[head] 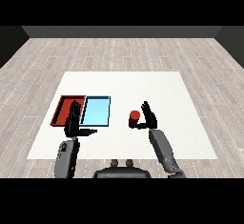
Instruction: Pick the red can and put it in the red box
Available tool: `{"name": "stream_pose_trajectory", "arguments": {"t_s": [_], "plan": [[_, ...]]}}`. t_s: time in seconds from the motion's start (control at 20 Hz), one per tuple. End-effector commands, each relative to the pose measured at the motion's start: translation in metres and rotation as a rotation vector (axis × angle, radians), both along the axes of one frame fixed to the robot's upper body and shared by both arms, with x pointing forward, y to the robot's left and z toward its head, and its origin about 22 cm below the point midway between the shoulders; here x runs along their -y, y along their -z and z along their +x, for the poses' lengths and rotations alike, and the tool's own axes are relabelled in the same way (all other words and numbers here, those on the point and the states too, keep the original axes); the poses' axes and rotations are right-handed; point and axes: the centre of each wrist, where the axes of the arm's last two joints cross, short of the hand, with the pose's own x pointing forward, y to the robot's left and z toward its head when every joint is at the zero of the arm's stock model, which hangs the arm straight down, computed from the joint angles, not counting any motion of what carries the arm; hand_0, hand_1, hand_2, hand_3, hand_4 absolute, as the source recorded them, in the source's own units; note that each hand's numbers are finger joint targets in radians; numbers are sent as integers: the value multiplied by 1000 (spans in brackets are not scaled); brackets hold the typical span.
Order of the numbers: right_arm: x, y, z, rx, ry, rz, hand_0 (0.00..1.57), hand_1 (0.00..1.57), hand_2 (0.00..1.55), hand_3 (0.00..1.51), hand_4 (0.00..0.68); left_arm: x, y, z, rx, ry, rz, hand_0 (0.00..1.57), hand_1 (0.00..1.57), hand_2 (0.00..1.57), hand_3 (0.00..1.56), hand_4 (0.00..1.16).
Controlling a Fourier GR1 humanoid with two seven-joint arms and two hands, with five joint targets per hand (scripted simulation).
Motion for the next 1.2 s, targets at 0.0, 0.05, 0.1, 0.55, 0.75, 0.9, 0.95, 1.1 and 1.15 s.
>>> {"name": "stream_pose_trajectory", "arguments": {"t_s": [0.0, 0.05, 0.1, 0.55, 0.75, 0.9, 0.95, 1.1, 1.15], "plan": [[-5, 26, -7, -36, -10, 19, 0, 0, 0, 0, 0, 4, -6, 13, 9, 10, 6, 0, 0, 0, 0, 0], [-7, 21, 12, -16, -21, 11, 0, 0, 0, 0, 0, -3, -17, 0, 17, -10, 12, 0, 0, 0, 0, 0], [-10, 1, -12, -23, -10, 31, 0, 0, 0, 0, 0, 8, -5, -10, 17, -1, -6, 0, 0, 0, 0, 0], [-38, 3, 12, -2, -35, 9, 0, 0, 0, 0, 0, -13, -4, -5, 14, 12, 6, 0, 0, 0, 0, 0], [-39, 12, 18, -13, -53, 41, 0, 0, 0, 0, 0, 1, -18, -4, 21, -21, 3, 0, 0, 0, 0, 0], [-38, 10, 3, -32, -57, 27, 0, 0, 0, 0, 0, 11, -13, 16, 21, -12, 13, 0, 0, 0, 0, 0], [-43, 8, 20, -45, -55, 36, 0, 0, 0, 0, 0, -3, -23, -4, 12, -5, -9, 0, 0, 0, 0, 0], [-35, 11, 11, -45, -73, 54, 0, 0, 0, 0, 0, 5, -10, -15, 15, -14, 14, 0, 0, 0, 0, 0], [-48, 7, 18, -55, -63, 35, 0, 0, 0, 0, 0, 2, -10, 9, 36, -29, 22, 0, 0, 0, 0, 0]]}}
